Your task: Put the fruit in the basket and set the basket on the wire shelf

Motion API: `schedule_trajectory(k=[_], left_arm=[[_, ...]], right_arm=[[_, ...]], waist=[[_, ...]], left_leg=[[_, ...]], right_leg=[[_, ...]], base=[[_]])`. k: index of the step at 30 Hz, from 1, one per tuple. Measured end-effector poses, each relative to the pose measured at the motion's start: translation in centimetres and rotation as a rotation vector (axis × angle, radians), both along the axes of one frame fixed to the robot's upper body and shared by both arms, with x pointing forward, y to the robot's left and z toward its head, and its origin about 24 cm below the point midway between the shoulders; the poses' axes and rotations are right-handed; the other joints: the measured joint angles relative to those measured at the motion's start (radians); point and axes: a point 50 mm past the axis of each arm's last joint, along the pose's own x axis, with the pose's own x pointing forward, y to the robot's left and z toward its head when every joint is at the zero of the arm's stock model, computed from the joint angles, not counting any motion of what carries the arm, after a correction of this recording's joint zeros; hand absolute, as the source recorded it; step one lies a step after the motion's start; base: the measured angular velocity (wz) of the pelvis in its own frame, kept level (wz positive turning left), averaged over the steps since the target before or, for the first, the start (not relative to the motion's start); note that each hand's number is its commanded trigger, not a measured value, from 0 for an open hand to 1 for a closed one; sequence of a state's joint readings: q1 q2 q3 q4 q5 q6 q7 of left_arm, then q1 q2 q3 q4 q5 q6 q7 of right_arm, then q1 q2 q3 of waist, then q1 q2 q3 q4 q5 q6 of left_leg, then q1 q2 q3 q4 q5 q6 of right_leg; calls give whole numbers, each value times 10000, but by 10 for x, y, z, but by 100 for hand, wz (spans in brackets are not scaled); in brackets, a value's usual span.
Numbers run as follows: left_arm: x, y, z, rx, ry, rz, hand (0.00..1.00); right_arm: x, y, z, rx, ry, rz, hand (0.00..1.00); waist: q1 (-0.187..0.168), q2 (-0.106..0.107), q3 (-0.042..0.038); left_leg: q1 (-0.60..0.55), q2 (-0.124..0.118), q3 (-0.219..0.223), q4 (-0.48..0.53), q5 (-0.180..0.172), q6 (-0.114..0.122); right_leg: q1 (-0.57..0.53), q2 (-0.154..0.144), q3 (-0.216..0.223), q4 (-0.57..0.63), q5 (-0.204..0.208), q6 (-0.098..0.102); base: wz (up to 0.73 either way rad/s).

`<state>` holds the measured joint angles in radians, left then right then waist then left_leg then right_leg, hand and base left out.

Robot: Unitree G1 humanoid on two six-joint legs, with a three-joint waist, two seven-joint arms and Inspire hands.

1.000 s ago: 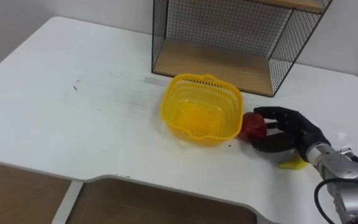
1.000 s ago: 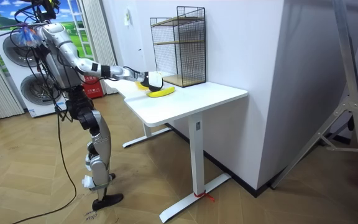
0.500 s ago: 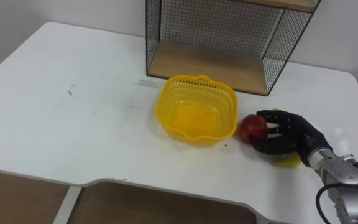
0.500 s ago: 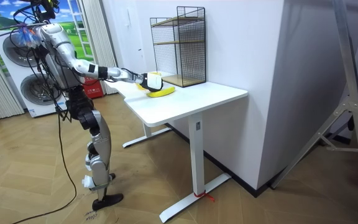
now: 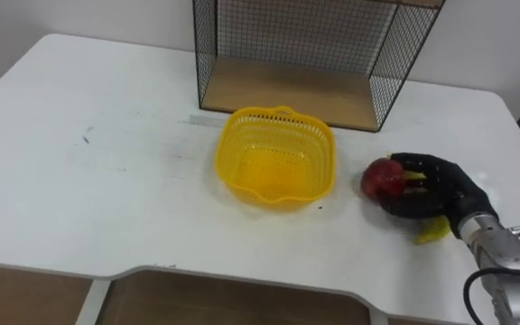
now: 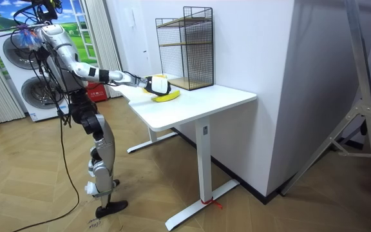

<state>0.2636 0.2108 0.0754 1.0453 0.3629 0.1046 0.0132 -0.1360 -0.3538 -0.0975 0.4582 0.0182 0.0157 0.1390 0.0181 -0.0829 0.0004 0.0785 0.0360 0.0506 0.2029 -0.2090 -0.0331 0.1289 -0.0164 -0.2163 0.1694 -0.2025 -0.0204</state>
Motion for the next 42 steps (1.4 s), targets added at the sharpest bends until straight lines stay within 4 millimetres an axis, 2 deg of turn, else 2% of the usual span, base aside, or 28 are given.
schedule_trajectory(k=[3, 6, 11, 19, 27, 30, 42], left_arm=[[-2, 0, 0, 4, 28, 7, 0], [-1, 0, 0, -3, 16, -4, 0], [-1, 0, 0, -5, 14, -19, 0], [1, -4, -1, -54, 48, -205, 0], [7, -3, -1, 11, -143, -239, 0], [9, -3, -1, 145, -224, -240, 0], [13, -3, -1, 146, -277, -247, 0]], right_arm=[[7, 7, 20, -139, -924, 259, 100], [12, 13, 40, -300, -1827, 409, 100], [14, 18, 53, -181, -2452, 505, 100], [14, 18, 55, -218, -2618, 352, 100], [15, 38, 97, -526, -4378, 1197, 100], [15, 41, 98, -514, -4398, 1460, 100], [16, 60, 92, -353, -3921, 2629, 100]], waist=[[-118, 42, 29], [-126, 31, 23], [-78, -13, 3], [-35, -41, -13], [65, -161, -49], [108, -184, -23], [179, -204, -37]], left_leg=[[7, 0, 2, -2, 0, 0], [9, 0, 7, 4, 0, 0], [9, -8, 9, 14, 2, 4], [-9, -8, 3, 14, 7, 11], [-54, -8, -2, 1, 8, 12], [-119, -9, -31, 17, 8, 12], [-320, -6, -26, 91, 10, 16]], right_leg=[[2, 0, -2, -5, 0, 0], [1, -1, -22, -4, 0, 0], [9, -4, 14, -10, 0, 1], [-21, 1, 32, 1, -1, 1], [-85, 12, 114, -2, 0, 1], [-90, 12, 107, 7, 1, 2], [-302, 10, 77, 41, 16, -5]], base=[[0], [0], [0], [0], [-1], [1], [1]])
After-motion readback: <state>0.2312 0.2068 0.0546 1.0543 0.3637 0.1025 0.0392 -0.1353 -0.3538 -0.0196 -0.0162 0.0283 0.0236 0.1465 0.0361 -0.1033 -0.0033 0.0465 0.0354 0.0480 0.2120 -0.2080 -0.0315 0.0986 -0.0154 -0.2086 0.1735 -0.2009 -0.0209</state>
